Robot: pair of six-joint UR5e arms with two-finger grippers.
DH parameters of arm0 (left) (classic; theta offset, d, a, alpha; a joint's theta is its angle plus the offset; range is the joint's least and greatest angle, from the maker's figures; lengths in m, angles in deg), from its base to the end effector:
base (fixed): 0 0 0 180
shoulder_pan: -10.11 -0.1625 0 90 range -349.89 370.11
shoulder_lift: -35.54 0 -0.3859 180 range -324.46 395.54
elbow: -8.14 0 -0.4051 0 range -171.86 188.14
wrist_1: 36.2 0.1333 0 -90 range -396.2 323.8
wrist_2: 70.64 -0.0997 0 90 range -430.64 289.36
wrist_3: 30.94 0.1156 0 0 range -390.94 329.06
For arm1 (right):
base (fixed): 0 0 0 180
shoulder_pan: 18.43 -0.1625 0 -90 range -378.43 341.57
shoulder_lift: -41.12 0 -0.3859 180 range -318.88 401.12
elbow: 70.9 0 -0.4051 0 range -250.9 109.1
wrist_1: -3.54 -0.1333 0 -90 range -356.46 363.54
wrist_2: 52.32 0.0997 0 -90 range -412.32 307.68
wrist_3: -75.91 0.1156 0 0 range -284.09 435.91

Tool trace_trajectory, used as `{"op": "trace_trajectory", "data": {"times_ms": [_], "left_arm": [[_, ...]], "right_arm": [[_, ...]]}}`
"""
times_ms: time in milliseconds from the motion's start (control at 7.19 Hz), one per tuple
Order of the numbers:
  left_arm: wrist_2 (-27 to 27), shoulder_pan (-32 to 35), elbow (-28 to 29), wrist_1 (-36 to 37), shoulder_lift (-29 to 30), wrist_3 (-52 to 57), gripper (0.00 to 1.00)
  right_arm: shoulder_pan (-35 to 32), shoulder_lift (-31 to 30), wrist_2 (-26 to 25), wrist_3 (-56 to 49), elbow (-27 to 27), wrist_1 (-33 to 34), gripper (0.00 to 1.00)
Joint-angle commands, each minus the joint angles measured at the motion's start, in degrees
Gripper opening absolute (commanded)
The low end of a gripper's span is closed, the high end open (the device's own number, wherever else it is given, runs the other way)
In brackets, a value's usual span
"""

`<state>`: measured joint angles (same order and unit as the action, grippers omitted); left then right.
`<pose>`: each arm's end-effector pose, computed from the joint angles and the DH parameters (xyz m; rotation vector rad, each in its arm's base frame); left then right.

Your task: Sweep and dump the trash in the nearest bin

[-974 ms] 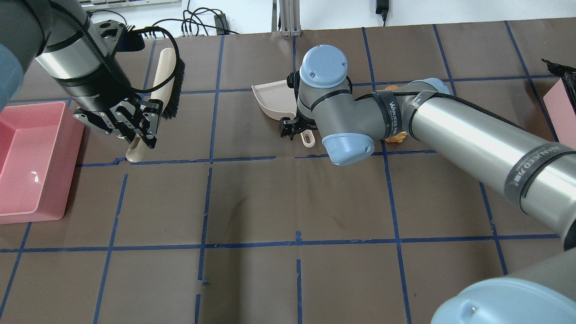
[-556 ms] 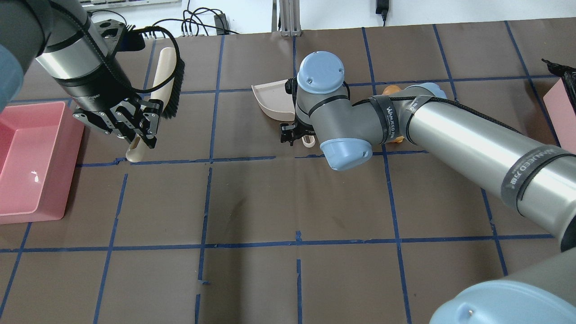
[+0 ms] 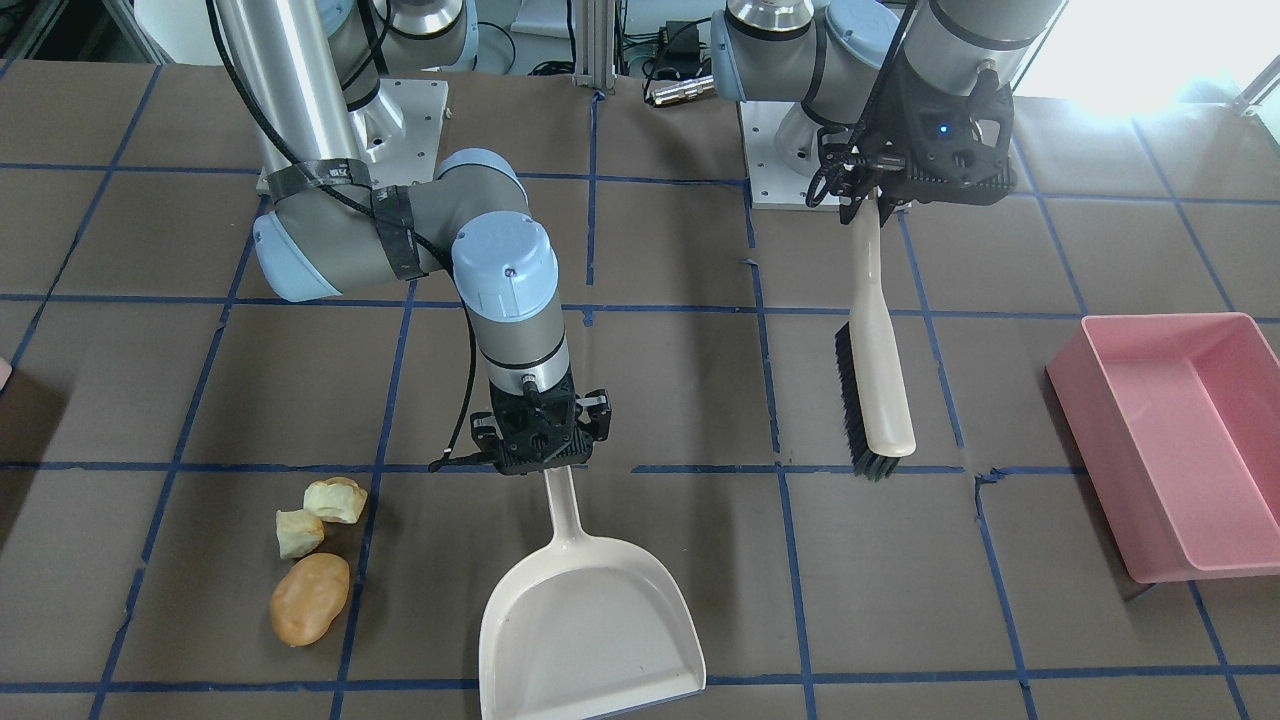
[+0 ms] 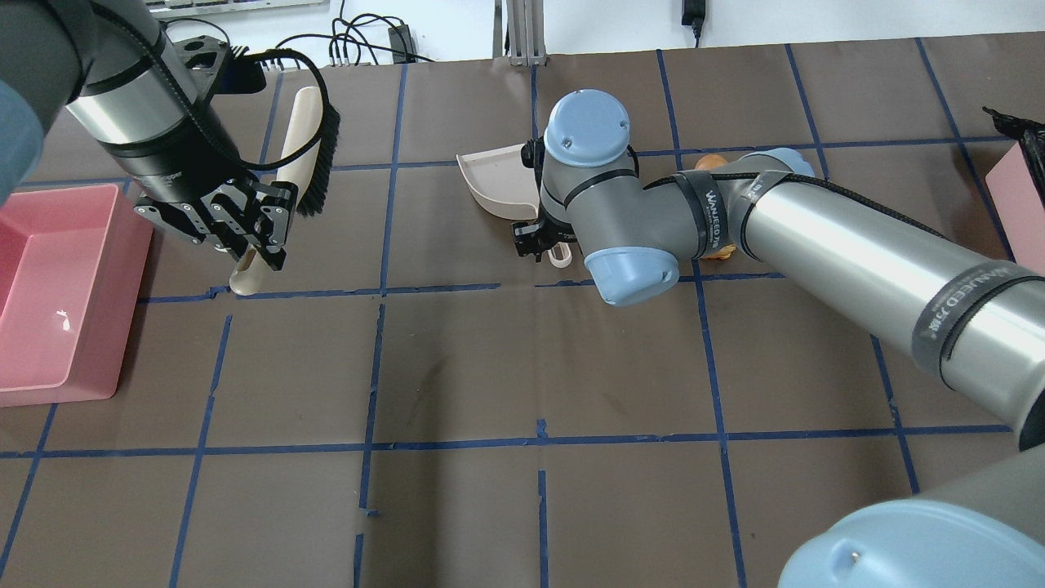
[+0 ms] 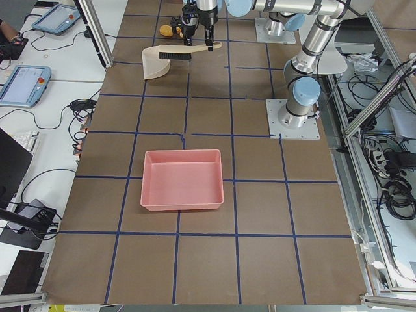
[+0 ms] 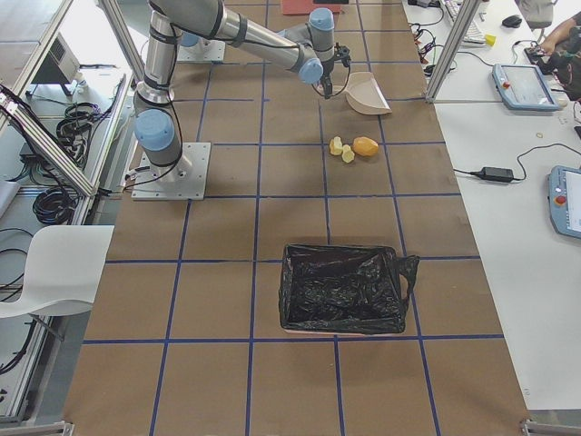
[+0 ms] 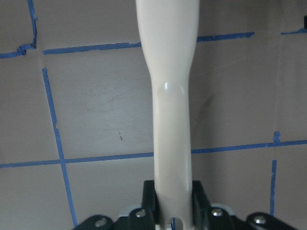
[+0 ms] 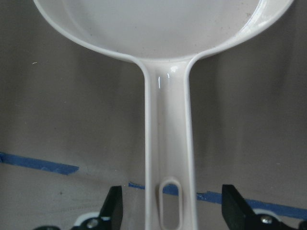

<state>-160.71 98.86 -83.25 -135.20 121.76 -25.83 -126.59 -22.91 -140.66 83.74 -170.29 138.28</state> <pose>-0.1230 -0.4678 0.4381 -0.1056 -3.1294 -0.1806 0.3220 -0.5433 0.1772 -0.2798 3.0549 -0.2352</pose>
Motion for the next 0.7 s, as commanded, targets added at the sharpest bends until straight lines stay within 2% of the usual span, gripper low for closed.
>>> {"op": "trace_trajectory", "data": {"times_ms": [0, 556], "left_arm": [[0.16, -0.07, 0.07, 0.03, 0.00, -0.01, 0.00], [0.77, -0.25, -0.45, 0.29, 0.00, -0.88, 0.00]], "right_arm": [[0.05, 0.56, -0.07, -0.10, 0.16, 0.00, 0.70], [-0.30, 0.40, -0.08, -2.38, 0.16, 0.79, 0.63]]}}
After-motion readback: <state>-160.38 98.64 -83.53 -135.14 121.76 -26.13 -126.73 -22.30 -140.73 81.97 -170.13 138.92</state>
